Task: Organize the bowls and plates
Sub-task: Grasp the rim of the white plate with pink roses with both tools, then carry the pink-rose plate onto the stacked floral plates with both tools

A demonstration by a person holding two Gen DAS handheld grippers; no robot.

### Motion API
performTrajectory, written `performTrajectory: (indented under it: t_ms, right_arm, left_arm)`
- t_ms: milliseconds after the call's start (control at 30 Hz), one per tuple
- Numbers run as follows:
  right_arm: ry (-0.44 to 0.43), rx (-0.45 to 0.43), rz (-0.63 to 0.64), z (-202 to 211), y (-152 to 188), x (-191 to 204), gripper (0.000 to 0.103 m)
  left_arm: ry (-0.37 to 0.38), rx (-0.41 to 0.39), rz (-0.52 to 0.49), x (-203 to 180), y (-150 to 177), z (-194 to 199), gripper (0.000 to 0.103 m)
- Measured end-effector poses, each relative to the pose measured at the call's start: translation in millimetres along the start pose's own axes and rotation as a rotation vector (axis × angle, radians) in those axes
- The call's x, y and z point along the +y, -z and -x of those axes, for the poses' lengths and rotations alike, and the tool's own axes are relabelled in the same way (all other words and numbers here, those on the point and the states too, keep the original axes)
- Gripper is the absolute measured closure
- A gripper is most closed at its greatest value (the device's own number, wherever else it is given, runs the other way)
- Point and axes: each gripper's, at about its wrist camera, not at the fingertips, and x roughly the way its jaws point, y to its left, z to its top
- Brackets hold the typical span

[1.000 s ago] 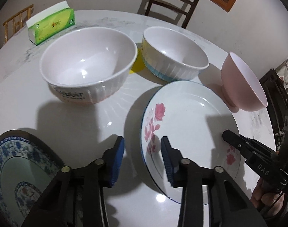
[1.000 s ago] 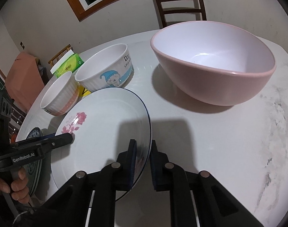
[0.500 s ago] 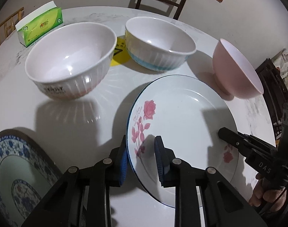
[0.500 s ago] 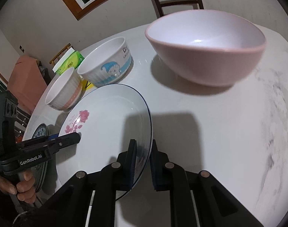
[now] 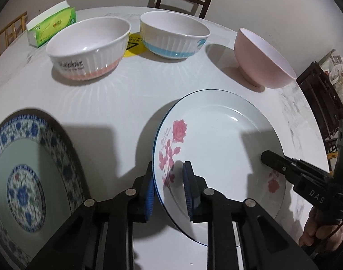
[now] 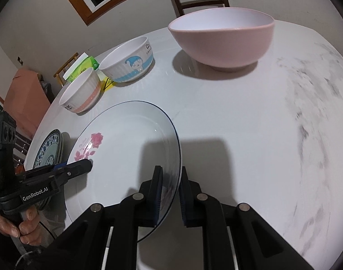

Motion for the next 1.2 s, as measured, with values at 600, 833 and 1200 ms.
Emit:
performTrajectory:
  t_ms: [600, 833, 1200]
  right_arm:
    - [0.009, -0.028, 0.002, 17.6, 11.3, 22.2, 0.089]
    - [-0.003, -0.046, 0.020, 23.4, 8.4, 36.0, 0.089]
    - [-0.048, -0.053, 0.084, 20.8, 1.8, 81.1, 0.089]
  left_arm:
    - [-0.001, -0.032, 0.016, 12.0, 12.7, 25.4, 0.087]
    - [0.000, -0.060, 0.020, 18.7, 9.5, 40.0, 0.088]
    - [-0.032, -0.113, 0.062, 52.4, 16.2, 73.9, 0.089]
